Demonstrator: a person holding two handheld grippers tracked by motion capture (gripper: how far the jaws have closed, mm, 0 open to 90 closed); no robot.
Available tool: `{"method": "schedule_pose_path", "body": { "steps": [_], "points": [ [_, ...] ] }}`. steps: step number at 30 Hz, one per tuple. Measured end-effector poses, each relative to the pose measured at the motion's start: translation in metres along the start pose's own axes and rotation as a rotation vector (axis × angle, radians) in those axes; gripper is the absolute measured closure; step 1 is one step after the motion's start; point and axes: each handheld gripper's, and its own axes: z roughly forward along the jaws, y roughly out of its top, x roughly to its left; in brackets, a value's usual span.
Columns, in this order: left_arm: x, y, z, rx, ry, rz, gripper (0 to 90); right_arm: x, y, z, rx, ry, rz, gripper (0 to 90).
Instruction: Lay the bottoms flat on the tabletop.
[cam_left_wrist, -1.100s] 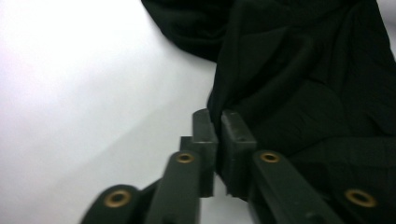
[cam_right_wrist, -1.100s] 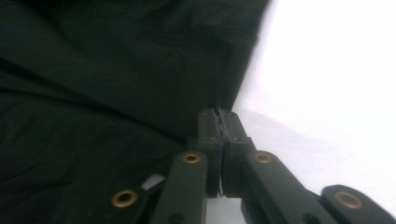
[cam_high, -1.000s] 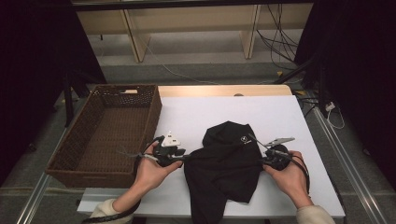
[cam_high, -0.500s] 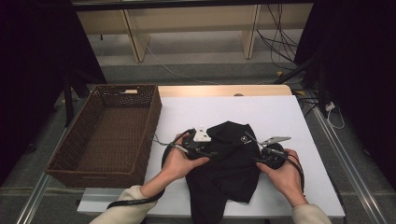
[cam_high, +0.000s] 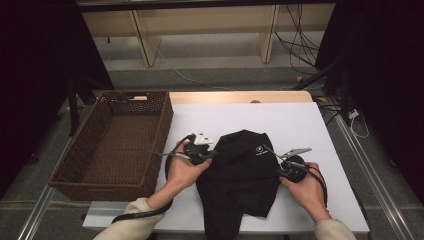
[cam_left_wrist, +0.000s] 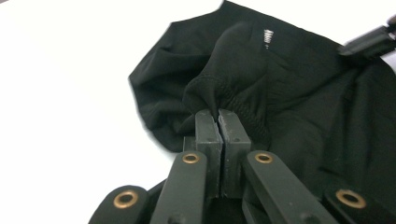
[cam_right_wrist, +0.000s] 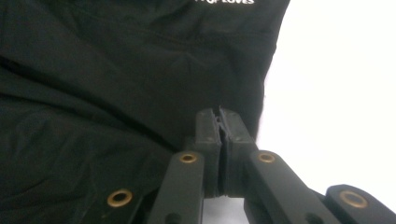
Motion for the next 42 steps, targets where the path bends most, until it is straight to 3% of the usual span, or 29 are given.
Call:
{"method": "schedule_pose_path", "body": {
  "steps": [3, 6, 11, 13, 15, 17, 20, 23, 25, 27, 28, 31, 33, 36, 37, 42],
  "points": [
    [0.012, -0.012, -0.011, -0.014, 0.024, -0.052, 87.2, 0.002, 0.000, 0.000, 0.003, -0.001, -0.001, 86.8],
    [0.022, -0.021, -0.016, -0.004, 0.062, -0.071, 86.6, 0.005, 0.001, -0.003, -0.013, 0.004, 0.007, 80.5],
    [0.033, -0.025, -0.025, -0.013, 0.141, -0.077, 81.3, 0.014, -0.001, -0.015, -0.044, 0.029, 0.014, 71.5],
    [0.034, -0.024, -0.029, -0.020, 0.168, -0.062, 78.2, 0.020, -0.006, -0.018, -0.033, 0.050, 0.005, 68.3],
    [0.032, -0.023, -0.032, -0.032, 0.166, -0.050, 76.5, 0.025, -0.013, -0.021, -0.011, 0.070, 0.002, 66.0],
    [0.026, -0.024, -0.035, -0.030, 0.137, -0.029, 75.0, 0.029, -0.020, -0.023, 0.019, 0.088, -0.008, 64.0],
    [0.010, -0.031, -0.034, -0.008, 0.032, -0.023, 71.2, 0.033, -0.029, -0.026, 0.046, 0.092, -0.012, 60.8],
    [-0.014, -0.042, -0.025, 0.063, -0.100, 0.026, 63.5, 0.037, -0.034, -0.028, 0.057, 0.098, -0.016, 58.9],
    [-0.029, -0.047, -0.019, 0.095, -0.154, 0.056, 59.6, 0.042, -0.036, -0.028, 0.067, 0.112, -0.033, 58.1],
    [-0.040, -0.048, -0.013, 0.134, -0.192, 0.115, 54.1, 0.049, -0.036, -0.026, 0.081, 0.127, -0.056, 57.7],
    [-0.043, -0.049, -0.010, 0.143, -0.202, 0.135, 52.4, 0.051, -0.036, -0.024, 0.085, 0.128, -0.086, 56.7],
    [-0.049, -0.052, -0.003, 0.169, -0.204, 0.167, 51.0, 0.055, -0.035, -0.024, 0.101, 0.084, -0.174, 65.4],
    [-0.050, -0.055, -0.001, 0.185, -0.203, 0.174, 53.5, 0.055, -0.036, -0.025, 0.101, 0.079, -0.198, 77.2],
    [-0.051, -0.058, 0.001, 0.213, -0.194, 0.176, 60.3, 0.058, -0.037, -0.025, 0.107, 0.103, -0.220, 88.1],
    [-0.052, -0.059, 0.001, 0.213, -0.194, 0.167, 63.6, 0.057, -0.037, -0.026, 0.116, 0.114, -0.253, 89.5],
    [-0.049, -0.060, -0.004, 0.238, -0.186, 0.159, 77.8, 0.056, -0.037, -0.030, 0.165, 0.112, -0.256, 90.0]
  ]
}}
